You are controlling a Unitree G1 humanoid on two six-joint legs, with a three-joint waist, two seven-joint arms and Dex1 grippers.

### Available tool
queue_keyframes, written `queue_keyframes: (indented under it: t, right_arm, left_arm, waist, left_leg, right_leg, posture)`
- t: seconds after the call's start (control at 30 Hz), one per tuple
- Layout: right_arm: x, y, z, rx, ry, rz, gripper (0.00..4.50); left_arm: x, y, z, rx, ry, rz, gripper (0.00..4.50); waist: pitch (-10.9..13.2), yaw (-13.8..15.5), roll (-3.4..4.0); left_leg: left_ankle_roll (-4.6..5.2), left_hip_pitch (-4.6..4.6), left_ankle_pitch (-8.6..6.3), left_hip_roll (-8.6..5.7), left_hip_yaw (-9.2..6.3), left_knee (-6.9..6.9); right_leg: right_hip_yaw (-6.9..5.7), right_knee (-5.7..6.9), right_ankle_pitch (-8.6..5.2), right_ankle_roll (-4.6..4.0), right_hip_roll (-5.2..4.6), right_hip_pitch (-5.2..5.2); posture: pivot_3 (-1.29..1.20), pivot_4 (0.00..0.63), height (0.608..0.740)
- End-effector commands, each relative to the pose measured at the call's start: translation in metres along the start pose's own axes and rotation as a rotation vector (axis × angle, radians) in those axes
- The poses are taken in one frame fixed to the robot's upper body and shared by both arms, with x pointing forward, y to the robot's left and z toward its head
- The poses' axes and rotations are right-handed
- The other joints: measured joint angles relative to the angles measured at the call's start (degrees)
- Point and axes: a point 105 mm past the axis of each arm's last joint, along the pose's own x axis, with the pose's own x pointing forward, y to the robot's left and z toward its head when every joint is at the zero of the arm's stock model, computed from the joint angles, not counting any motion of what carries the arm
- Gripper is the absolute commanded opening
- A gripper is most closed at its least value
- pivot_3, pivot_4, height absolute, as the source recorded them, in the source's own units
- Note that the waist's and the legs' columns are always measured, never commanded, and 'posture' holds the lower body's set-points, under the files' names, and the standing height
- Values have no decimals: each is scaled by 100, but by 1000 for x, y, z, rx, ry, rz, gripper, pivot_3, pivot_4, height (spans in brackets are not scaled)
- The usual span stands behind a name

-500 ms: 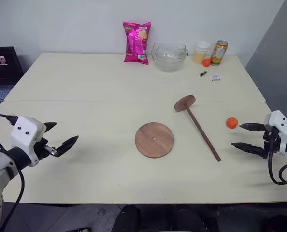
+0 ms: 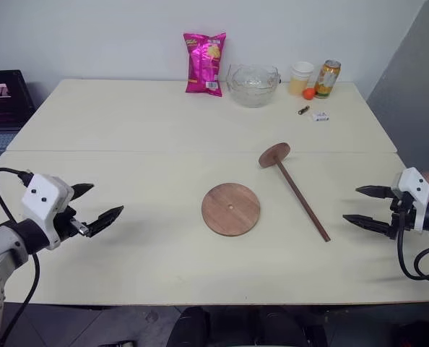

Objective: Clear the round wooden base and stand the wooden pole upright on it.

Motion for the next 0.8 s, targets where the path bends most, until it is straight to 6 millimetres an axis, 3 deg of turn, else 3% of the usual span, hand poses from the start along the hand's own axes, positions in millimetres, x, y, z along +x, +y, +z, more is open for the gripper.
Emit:
queue_keyframes:
  t: [0.03,0.7,0.8]
  right_arm:
    - [-7,-4,13,-29,-42,-30,4500]
    - [-12,-9,13,-23,-17,-43,4500]
    - [-11,-8,27,-76,7,-54,4500]
  left_arm:
    - [0,-1,15,79,-38,-19,4494]
    - [10,-9,22,85,-53,-81,4494]
    - [22,-27,33,112,-97,-174,4494]
  waist:
    - [0,0,0]
    - [0,-2,0]
    - [1,-1,1]
  left_leg:
    - [0,0,0,0,0,0]
    - [0,0,0,0,2,0]
    - [0,0,0,0,2,0]
  right_leg:
    - [0,0,0,0,0,0]
    - [1,0,0,0,0,0]
    - [1,0,0,0,0,0]
  posture:
    - [0,150,740]
    - [0,150,740]
    - [0,150,740]
